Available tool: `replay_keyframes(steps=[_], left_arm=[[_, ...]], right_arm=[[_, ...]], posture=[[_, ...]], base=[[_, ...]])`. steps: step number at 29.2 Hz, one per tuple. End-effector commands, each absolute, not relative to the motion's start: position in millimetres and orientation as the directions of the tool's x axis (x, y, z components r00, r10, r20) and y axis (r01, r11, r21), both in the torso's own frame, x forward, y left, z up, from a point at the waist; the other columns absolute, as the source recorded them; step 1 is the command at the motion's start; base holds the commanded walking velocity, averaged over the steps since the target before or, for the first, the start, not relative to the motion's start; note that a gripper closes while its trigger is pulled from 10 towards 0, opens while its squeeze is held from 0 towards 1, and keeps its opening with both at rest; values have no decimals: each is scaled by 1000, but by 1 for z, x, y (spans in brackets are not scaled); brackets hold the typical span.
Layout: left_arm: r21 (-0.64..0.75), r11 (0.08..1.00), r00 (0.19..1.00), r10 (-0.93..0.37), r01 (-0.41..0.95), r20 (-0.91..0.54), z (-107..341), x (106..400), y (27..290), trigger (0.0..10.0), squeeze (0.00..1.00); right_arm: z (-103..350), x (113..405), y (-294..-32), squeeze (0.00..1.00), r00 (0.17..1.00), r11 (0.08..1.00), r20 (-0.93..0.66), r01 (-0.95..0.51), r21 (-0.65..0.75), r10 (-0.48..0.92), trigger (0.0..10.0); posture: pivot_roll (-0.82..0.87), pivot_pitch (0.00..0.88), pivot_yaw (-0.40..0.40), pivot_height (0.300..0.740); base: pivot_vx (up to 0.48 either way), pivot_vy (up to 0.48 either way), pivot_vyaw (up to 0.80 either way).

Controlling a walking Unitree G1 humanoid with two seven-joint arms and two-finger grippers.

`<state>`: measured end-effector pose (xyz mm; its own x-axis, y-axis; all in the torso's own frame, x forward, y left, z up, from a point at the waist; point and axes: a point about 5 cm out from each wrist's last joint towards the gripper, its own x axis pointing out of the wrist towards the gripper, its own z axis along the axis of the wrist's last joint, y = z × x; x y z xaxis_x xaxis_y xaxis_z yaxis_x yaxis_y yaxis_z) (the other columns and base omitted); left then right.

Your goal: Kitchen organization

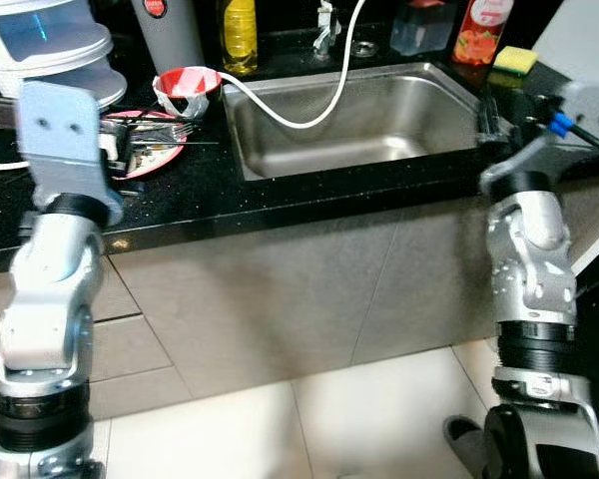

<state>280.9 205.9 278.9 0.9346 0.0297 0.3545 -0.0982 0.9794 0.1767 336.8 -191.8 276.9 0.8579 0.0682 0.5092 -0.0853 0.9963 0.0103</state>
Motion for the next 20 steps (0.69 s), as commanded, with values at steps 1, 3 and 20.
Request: replay_keyframes(steps=[1, 3, 20], left_arm=[[161, 983, 916, 20, -92, 401, 287, 278, 206, 10000, 0], [133, 988, 901, 9, -74, 433, 290, 276, 200, 10000, 0], [185, 981, 893, -38, -51, 449, 285, 273, 191, 10000, 0]], right_arm=[[284, 333, -183, 0, 840, 993, 533, -122, 3, 101, 10000], [286, 330, -164, 0, 823, 986, 554, -164, 14, 129, 10000], [288, 330, -154, 0, 831, 993, 551, -115, 22, 84, 10000]], posture=[[1, 0, 36, 740], [6, 0, 32, 740], [23, 0, 18, 740]], base=[[0, 0, 0], [0, 0, 0], [0, 0, 0]])
